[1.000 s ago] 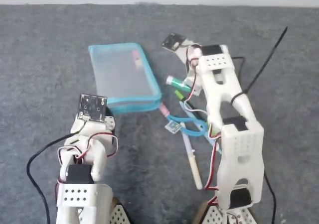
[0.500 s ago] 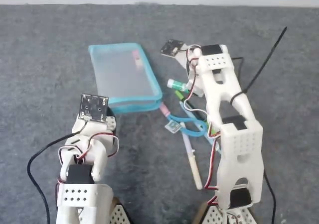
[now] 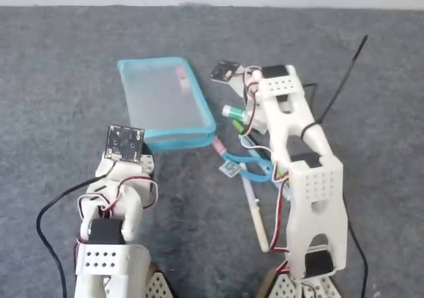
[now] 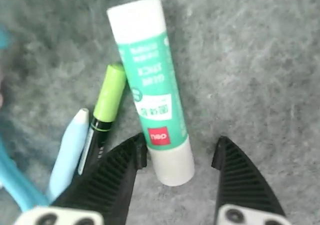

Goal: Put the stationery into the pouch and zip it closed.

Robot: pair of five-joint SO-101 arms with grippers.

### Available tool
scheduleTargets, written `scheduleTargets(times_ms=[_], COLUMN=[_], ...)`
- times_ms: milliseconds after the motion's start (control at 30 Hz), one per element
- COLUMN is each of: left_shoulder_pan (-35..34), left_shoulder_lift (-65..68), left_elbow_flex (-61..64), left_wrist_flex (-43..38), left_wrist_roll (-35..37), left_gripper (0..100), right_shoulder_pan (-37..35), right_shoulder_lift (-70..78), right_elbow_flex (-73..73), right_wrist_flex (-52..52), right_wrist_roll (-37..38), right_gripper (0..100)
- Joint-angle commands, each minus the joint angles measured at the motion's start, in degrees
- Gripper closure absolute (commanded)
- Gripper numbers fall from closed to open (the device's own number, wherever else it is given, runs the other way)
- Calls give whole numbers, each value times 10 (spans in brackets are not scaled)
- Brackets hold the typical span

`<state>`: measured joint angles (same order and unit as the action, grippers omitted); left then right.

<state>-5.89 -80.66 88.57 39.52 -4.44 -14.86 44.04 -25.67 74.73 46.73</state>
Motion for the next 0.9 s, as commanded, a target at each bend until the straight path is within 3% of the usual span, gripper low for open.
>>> scheduleTargets(times_ms=[0,200,500,733,867], left_shoulder_pan=[4,4,3,3,3], left_shoulder_lift=[-10,-10,-10,-10,-10], left_elbow_flex=[-7,-7,-4,-1,-1], left_wrist_flex=[-18,-18,-20,-21,-19], left_wrist_roll=[-1,-1,-1,-1,-1], left_gripper=[987,987,987,987,987], right_shoulder_pan=[-13,-1,33,45,-7], right_shoulder_lift=[1,1,-65,-275,-420], right_elbow_flex=[-19,-19,-23,-6,84], right_wrist_flex=[-15,5,138,241,243], right_wrist_roll=[5,4,-108,-236,-277], right_gripper=[814,995,992,992,992])
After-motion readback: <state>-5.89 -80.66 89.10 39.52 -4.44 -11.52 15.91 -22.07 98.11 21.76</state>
